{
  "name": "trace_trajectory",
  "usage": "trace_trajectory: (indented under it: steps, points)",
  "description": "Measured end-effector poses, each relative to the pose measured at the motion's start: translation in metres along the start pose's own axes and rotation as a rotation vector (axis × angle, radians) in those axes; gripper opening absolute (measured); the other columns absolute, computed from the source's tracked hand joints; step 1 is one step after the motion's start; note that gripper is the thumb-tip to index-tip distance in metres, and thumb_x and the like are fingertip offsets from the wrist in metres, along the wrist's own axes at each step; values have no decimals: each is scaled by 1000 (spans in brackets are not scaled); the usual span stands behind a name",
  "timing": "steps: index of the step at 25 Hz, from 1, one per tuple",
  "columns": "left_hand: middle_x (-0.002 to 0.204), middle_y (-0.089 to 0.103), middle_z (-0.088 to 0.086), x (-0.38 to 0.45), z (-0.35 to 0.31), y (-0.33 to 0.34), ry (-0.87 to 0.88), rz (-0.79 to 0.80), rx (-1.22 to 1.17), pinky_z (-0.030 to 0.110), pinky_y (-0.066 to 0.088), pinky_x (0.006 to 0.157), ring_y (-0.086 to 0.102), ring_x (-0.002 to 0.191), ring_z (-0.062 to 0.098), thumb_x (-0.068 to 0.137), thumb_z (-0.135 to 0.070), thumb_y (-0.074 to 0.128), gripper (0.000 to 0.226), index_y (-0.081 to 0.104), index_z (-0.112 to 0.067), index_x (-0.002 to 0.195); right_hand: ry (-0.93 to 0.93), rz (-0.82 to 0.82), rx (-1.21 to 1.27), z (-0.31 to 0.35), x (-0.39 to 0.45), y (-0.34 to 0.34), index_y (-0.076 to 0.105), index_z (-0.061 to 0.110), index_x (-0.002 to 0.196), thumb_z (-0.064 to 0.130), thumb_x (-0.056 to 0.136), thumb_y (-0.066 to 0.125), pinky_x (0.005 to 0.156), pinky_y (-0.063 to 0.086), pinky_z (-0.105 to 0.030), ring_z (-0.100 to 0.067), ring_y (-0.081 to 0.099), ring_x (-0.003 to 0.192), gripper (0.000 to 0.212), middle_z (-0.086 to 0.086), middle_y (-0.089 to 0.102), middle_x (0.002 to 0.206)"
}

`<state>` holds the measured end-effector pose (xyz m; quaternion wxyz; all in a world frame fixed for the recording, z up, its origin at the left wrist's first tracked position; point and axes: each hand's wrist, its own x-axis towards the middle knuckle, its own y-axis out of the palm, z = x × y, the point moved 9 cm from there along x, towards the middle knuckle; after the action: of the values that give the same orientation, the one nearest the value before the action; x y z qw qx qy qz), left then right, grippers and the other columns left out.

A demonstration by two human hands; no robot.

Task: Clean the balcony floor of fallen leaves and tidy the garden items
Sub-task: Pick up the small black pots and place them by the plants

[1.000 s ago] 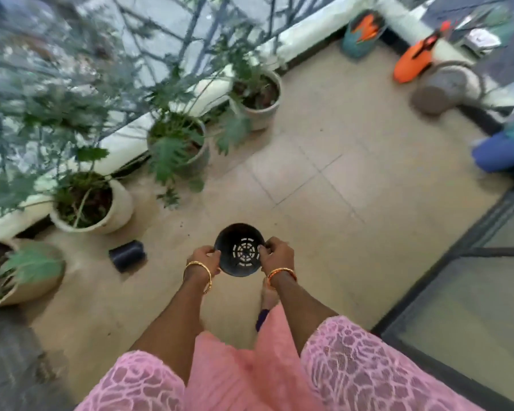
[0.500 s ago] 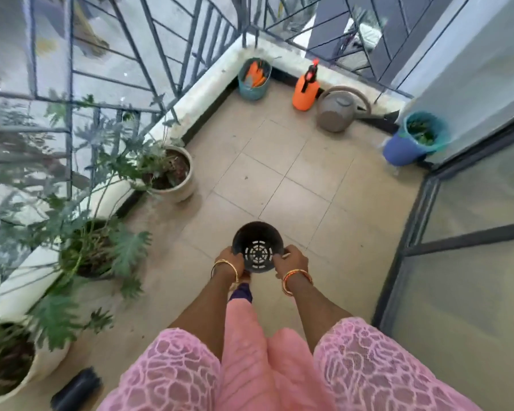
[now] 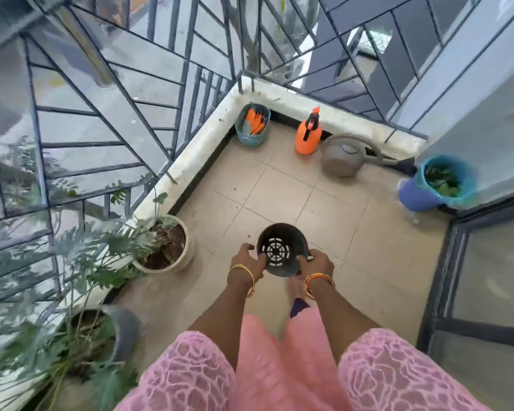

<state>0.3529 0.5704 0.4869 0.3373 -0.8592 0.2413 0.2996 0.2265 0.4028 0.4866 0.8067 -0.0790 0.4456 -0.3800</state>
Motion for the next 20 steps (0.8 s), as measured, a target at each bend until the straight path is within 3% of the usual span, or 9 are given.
trace_trajectory:
  steps: [2, 4, 7, 10, 11, 14, 17, 20]
  points:
    - [84, 70, 10, 26, -19, -5, -49, -70, -71, 34, 56, 66, 68, 72, 25, 81, -34, 59, 34, 44, -21, 109, -19, 61, -4, 37, 34, 6, 61, -5, 114, 5, 86, 64, 35, 41, -7, -36, 66, 78, 30, -23, 65, 100]
    - [75, 66, 4, 49, -33, -12, -97, -135, -169, 43, 56, 76, 68, 79, 29, 81, -28, 62, 27, 45, -23, 102, -39, 125, -63, 74, 63, 15, 62, -4, 108, 7, 84, 66, 38, 50, -20, -33, 65, 68, 26, -22, 65, 89]
    - [73, 66, 8, 79, -44, -35, -185, -269, -358, 43, 59, 70, 68, 72, 29, 78, -16, 65, 14, 54, -21, 83, -97, 219, -185, 131, 99, 45, 65, 2, 100, 9, 84, 66, 54, 58, -33, -29, 62, 63, 17, -18, 66, 82]
    - [71, 64, 12, 111, -45, -60, -296, -372, -506, 18, 52, 49, 60, 50, 11, 82, -6, 65, 13, 55, -13, 78, -155, 257, -287, 175, 134, 94, 68, 7, 96, 11, 79, 67, 77, 57, -45, -34, 67, 77, 17, -18, 70, 84]
    - [71, 63, 12, 123, -41, -68, -331, -404, -564, 18, 50, 48, 59, 51, 13, 82, -4, 65, 15, 55, -13, 75, -153, 272, -314, 185, 143, 112, 69, 8, 95, 11, 78, 67, 80, 56, -46, -34, 67, 81, 17, -17, 70, 86]
    - [68, 62, 12, 169, -17, -89, -461, -432, -719, 30, 52, 60, 58, 66, 24, 80, -1, 68, 24, 54, -16, 66, -144, 293, -372, 212, 169, 168, 70, 10, 91, 6, 76, 65, 83, 56, -45, -34, 67, 86, 16, -17, 71, 90]
    - [60, 60, 6, 214, 8, -116, -538, -417, -800, 30, 49, 62, 59, 70, 25, 78, 1, 69, 25, 59, -15, 61, -108, 334, -386, 218, 205, 236, 66, 20, 75, 7, 68, 69, 80, 56, -47, -36, 67, 85, 15, -17, 71, 87]
    - [69, 66, 5, 255, 32, -146, -546, -490, -700, 26, 49, 63, 61, 68, 23, 85, -13, 68, 14, 68, -13, 71, -82, 383, -402, 219, 233, 305, 68, 14, 80, 6, 69, 75, 79, 57, -46, -33, 68, 82, 15, -16, 71, 86]
